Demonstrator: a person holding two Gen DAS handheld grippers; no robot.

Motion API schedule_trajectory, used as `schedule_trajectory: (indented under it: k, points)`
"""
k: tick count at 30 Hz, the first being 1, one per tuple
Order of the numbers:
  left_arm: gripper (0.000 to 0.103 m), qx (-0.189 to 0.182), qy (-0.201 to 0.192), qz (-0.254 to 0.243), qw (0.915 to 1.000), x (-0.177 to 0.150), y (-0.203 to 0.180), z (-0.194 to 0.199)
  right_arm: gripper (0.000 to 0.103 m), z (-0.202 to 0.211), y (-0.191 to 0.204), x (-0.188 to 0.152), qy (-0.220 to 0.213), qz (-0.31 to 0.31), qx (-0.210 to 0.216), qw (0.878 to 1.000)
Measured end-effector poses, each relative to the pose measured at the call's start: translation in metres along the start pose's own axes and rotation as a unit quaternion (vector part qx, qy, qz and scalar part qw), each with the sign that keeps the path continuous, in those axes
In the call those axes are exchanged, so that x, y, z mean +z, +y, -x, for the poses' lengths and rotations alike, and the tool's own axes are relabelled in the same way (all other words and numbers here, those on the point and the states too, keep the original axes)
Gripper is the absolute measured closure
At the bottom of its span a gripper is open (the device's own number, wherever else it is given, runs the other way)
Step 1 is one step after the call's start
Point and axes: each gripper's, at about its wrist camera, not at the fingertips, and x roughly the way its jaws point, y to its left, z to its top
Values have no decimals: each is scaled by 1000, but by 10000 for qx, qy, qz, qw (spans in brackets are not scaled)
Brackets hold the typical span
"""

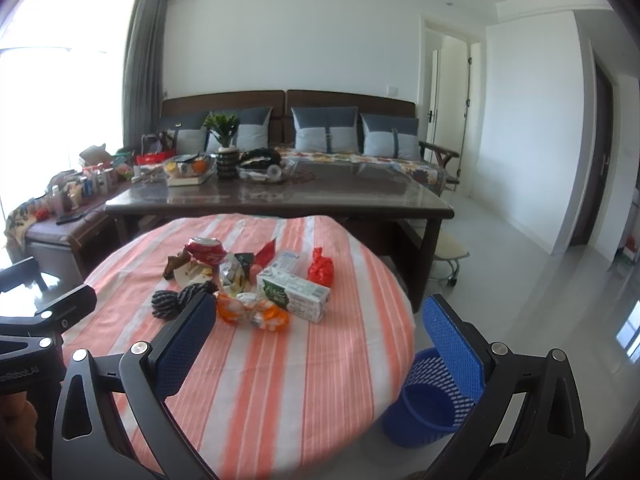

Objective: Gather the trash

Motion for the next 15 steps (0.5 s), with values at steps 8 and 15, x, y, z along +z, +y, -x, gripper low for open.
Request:
schedule_trajectory:
  k: [8, 15]
  points:
    - [0, -24, 8, -14, 10000, -2, -9, -4, 0, 1, 1, 2, -24, 25, 2, 10000]
    - [0, -33, 30, -2, 10000, 0, -2, 0, 0, 1, 1, 0, -16, 39, 19, 10000]
